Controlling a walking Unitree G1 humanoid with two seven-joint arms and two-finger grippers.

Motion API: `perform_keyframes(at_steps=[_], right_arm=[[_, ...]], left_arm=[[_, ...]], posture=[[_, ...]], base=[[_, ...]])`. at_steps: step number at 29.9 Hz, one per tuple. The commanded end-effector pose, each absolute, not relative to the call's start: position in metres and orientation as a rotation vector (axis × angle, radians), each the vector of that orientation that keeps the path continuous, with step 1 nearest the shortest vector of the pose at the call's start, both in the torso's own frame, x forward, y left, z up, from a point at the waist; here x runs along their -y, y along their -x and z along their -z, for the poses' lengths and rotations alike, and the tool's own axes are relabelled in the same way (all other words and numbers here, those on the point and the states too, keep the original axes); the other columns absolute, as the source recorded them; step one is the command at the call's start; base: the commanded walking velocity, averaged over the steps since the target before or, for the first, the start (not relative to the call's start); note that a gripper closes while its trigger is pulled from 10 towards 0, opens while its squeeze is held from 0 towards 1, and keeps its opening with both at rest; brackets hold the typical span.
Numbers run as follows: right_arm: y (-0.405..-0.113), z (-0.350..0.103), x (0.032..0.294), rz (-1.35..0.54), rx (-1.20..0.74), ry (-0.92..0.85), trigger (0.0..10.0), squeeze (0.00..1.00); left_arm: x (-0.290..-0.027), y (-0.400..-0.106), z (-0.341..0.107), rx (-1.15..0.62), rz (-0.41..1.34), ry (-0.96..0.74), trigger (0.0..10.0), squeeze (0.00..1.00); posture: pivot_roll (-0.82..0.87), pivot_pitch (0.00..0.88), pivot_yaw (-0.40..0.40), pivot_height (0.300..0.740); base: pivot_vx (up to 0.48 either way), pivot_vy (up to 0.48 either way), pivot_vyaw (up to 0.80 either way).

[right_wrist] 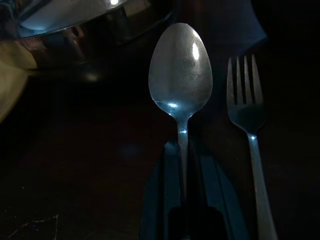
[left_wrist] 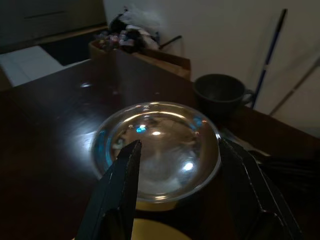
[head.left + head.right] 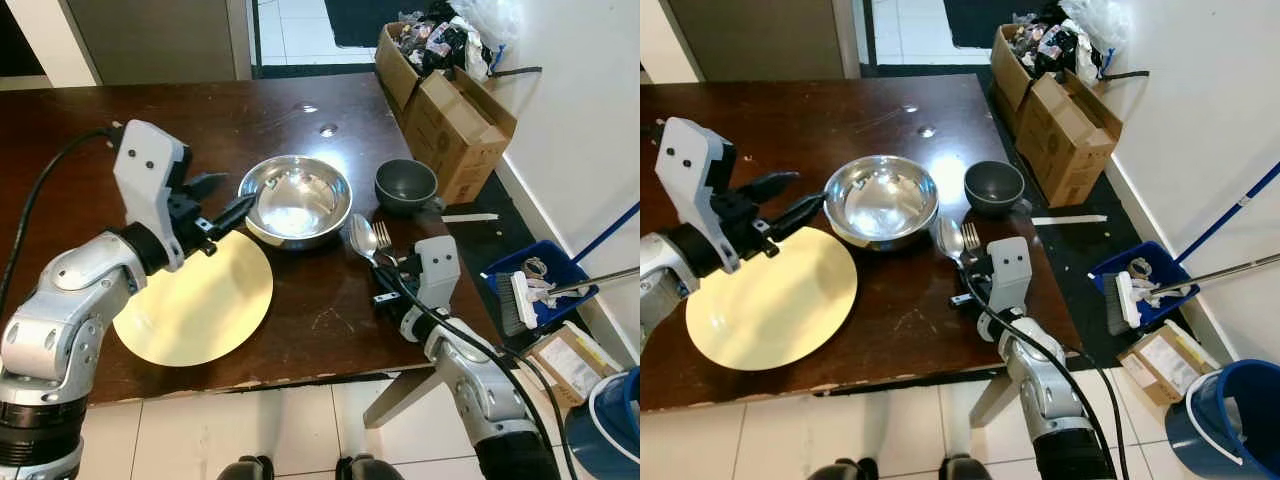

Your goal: Setting the table

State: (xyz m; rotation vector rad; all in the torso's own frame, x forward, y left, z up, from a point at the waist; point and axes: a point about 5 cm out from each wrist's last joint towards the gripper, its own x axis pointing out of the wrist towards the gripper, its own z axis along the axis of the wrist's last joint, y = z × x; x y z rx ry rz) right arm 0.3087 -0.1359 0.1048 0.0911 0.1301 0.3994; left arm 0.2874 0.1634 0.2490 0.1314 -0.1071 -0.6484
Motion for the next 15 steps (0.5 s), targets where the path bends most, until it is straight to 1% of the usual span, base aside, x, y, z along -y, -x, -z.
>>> perform_keyframes(at_steps=[1, 15], right_arm=[[-0.3089, -0.1018, 0.1412, -0.391, -0.136, -0.087, 10.0, 0.00], [-0.3170, -0.0976, 0.1350, -0.398, -0.137, -0.112, 10.0, 0.00]], left_arm=[[-0.1575, -0.2857, -0.2497, 0.103, 0.678, -0.129, 10.0, 0.00], [-0.1517, -0.2810, -0.2509, 0.099, 0.697, -0.114, 10.0, 0.00]], posture=[[0.01, 0.114, 0.052, 0.740], [0.03, 0.100, 0.049, 0.740]], base=[[0.000, 0.000, 0.00], [0.000, 0.000, 0.00]])
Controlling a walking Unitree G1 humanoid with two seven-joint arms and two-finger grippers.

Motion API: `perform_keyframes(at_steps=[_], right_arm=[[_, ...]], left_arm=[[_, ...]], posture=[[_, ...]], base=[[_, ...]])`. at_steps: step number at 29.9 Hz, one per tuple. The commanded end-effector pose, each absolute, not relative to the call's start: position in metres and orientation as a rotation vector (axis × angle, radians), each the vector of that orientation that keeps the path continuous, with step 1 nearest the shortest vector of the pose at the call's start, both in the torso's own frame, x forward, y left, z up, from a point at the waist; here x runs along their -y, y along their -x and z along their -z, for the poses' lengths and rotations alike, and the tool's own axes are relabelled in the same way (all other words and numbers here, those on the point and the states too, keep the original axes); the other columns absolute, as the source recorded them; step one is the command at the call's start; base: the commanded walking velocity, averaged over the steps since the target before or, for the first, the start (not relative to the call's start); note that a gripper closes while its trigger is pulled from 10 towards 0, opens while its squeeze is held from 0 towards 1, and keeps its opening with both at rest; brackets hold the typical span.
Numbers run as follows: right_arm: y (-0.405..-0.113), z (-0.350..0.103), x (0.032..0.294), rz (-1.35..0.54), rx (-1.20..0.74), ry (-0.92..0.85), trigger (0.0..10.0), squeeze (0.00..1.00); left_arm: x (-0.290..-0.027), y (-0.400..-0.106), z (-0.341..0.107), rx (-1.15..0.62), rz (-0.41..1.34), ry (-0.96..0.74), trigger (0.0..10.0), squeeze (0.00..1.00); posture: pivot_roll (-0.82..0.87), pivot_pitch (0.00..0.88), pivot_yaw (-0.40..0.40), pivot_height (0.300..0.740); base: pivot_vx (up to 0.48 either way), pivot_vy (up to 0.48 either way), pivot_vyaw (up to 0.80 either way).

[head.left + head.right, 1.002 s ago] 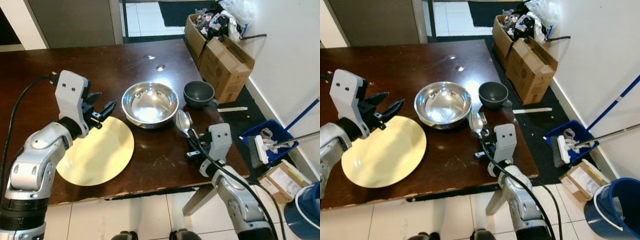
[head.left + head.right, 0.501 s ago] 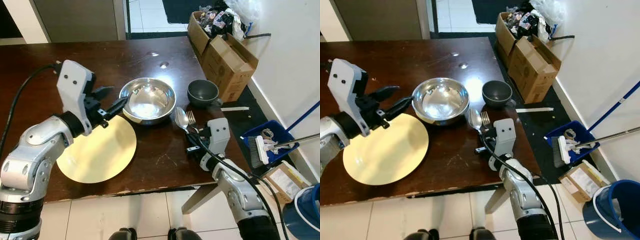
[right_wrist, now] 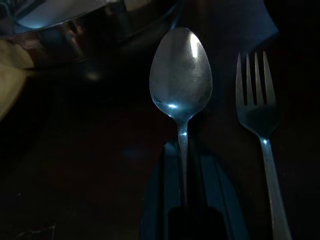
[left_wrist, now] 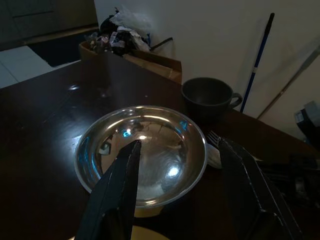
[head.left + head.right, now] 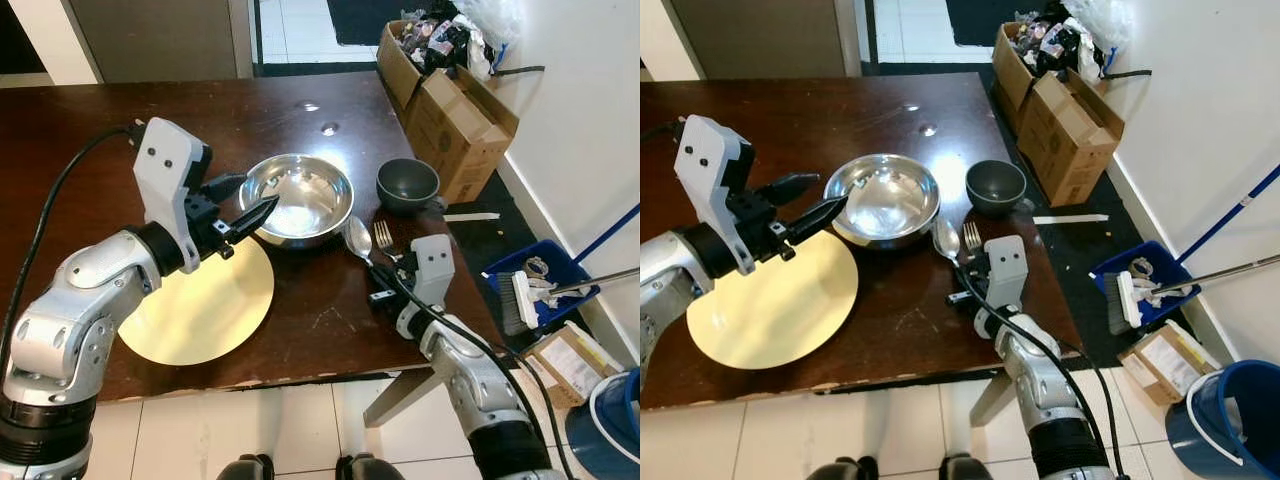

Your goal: Setting the table

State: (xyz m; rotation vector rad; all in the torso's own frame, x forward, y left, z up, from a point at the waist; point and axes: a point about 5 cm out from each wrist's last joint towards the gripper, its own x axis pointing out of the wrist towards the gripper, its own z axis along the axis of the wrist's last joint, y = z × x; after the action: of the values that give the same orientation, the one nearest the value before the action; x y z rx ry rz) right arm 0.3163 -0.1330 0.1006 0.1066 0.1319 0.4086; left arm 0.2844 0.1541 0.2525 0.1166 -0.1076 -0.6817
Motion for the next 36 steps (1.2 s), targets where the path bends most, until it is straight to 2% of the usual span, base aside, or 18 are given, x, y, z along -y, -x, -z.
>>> perform_keyframes(at_steps=[1, 2, 3, 4, 5, 6, 7, 9, 13, 14, 15, 16, 20, 25, 32, 36], right_arm=[[-0.318, -0.098, 0.135, -0.396, -0.134, -0.113, 10.0, 0.00], [-0.320, -0.099, 0.136, -0.393, -0.127, -0.115, 10.0, 0.16], [-0.321, -0.100, 0.136, -0.391, -0.123, -0.117, 10.0, 0.16], [-0.322, -0.101, 0.136, -0.390, -0.116, -0.122, 10.0, 0.28], [-0.322, -0.102, 0.136, -0.389, -0.111, -0.125, 10.0, 0.28], [-0.323, -0.102, 0.137, -0.383, -0.106, -0.123, 10.0, 0.79], [-0.323, -0.103, 0.137, -0.378, -0.102, -0.121, 10.0, 0.79], [-0.323, -0.103, 0.138, -0.375, -0.096, -0.123, 10.0, 1.00], [-0.319, -0.108, 0.139, -0.380, -0.071, -0.145, 10.0, 1.00], [-0.318, -0.109, 0.139, -0.383, -0.066, -0.152, 10.0, 0.73], [-0.318, -0.109, 0.139, -0.383, -0.066, -0.152, 10.0, 0.73], [-0.317, -0.110, 0.139, -0.386, -0.060, -0.154, 10.0, 0.00], [-0.313, -0.117, 0.141, -0.389, -0.032, -0.164, 10.0, 0.00], [-0.291, -0.153, 0.148, -0.355, 0.112, -0.182, 10.0, 0.00], [-0.254, -0.163, 0.127, -0.304, 0.198, -0.150, 10.0, 0.00], [-0.251, -0.170, 0.123, -0.215, 0.258, -0.152, 10.0, 0.00]], left_arm=[[-0.152, -0.280, -0.250, 0.097, 0.698, -0.112, 10.0, 0.00], [-0.151, -0.280, -0.250, 0.095, 0.698, -0.110, 10.0, 0.00], [-0.151, -0.280, -0.249, 0.094, 0.698, -0.109, 10.0, 0.00], [-0.150, -0.279, -0.248, 0.092, 0.700, -0.108, 10.0, 0.00], [-0.150, -0.279, -0.248, 0.091, 0.700, -0.107, 10.0, 0.00], [-0.149, -0.279, -0.248, 0.091, 0.702, -0.105, 10.0, 0.00], [-0.148, -0.279, -0.247, 0.090, 0.704, -0.103, 10.0, 0.00], [-0.148, -0.279, -0.247, 0.089, 0.706, -0.101, 10.0, 0.00], [-0.146, -0.281, -0.246, 0.087, 0.710, -0.097, 10.0, 0.00], [-0.146, -0.281, -0.246, 0.088, 0.711, -0.097, 10.0, 0.00], [-0.146, -0.281, -0.246, 0.088, 0.711, -0.097, 10.0, 0.00], [-0.145, -0.282, -0.246, 0.088, 0.712, -0.097, 10.0, 0.00], [-0.144, -0.283, -0.246, 0.091, 0.715, -0.095, 10.0, 0.00], [-0.147, -0.289, -0.243, 0.102, 0.656, -0.101, 10.0, 0.00], [-0.152, -0.294, -0.230, 0.090, 0.511, -0.114, 10.0, 0.00], [-0.163, -0.293, -0.222, 0.072, 0.390, -0.103, 10.0, 0.00]], posture=[[0.04, 0.098, 0.049, 0.740], [0.03, 0.097, 0.050, 0.740], [0.03, 0.097, 0.050, 0.740], [0.03, 0.094, 0.051, 0.740], [0.03, 0.094, 0.051, 0.740], [0.03, 0.093, 0.051, 0.740], [0.03, 0.092, 0.052, 0.740], [0.03, 0.091, 0.054, 0.740], [0.02, 0.088, 0.057, 0.740], [0.01, 0.087, 0.058, 0.740], [0.01, 0.087, 0.058, 0.740], [0.01, 0.084, 0.058, 0.740], [0.01, 0.082, 0.057, 0.740], [-0.02, 0.077, 0.059, 0.740], [-0.07, 0.075, 0.075, 0.740], [-0.08, 0.069, 0.084, 0.740]], base=[[0.000, 0.000, 0.00], [0.000, 0.000, 0.00], [0.000, 0.000, 0.00], [0.000, 0.000, 0.00], [0.000, 0.000, 0.00], [0.000, 0.000, 0.00], [0.000, 0.000, 0.00], [0.000, 0.000, 0.00], [0.000, 0.000, 0.00], [0.000, 0.000, 0.00], [0.000, 0.000, 0.00], [0.000, 0.000, 0.00], [0.000, 0.000, 0.00], [0.000, 0.000, 0.00], [0.000, 0.000, 0.00], [0.000, 0.000, 0.00]])
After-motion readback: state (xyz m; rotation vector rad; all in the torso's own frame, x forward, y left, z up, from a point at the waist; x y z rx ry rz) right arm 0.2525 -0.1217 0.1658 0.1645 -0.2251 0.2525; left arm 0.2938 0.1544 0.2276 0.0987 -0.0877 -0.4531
